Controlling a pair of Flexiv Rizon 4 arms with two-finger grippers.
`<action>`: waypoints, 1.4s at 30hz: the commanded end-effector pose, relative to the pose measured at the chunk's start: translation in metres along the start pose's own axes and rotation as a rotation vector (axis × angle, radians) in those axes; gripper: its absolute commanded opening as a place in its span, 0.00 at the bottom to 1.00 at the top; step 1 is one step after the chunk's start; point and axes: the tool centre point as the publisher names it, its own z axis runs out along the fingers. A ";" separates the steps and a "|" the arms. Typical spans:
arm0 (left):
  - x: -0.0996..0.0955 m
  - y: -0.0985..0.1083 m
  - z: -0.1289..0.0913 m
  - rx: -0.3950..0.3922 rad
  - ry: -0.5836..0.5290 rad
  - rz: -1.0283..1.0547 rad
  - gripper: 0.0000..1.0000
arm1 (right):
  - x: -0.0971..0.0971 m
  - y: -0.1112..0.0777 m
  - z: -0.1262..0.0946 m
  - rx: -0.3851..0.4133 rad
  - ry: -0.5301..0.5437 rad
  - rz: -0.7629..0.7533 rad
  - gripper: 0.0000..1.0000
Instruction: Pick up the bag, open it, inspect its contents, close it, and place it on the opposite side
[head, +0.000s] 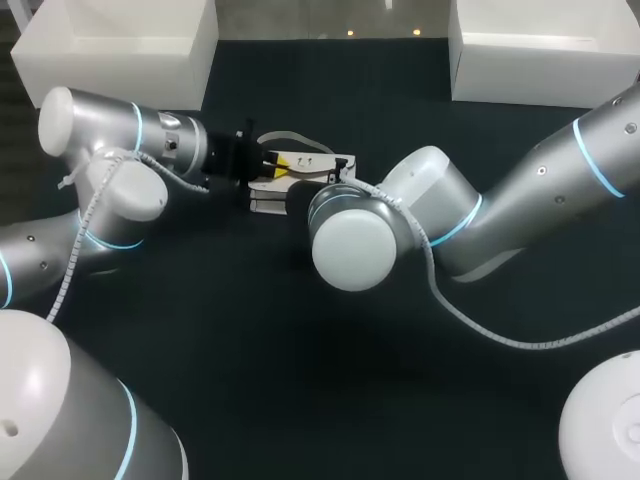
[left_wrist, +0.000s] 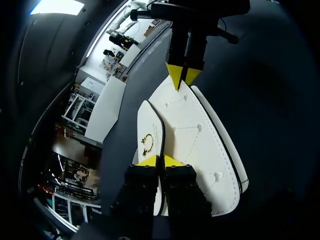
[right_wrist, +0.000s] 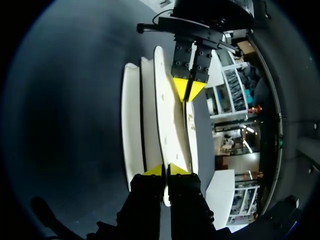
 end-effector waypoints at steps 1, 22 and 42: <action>0.002 0.003 -0.001 -0.014 -0.006 0.002 0.47 | 0.004 -0.004 0.001 -0.068 -0.124 0.000 0.00; -0.019 -0.018 -0.043 0.000 -0.093 0.022 1.00 | -0.014 0.000 -0.021 -0.053 -0.140 -0.023 1.00; -0.028 -0.019 -0.102 -0.087 0.088 -0.119 1.00 | -0.059 -0.004 -0.053 -0.062 0.093 0.015 1.00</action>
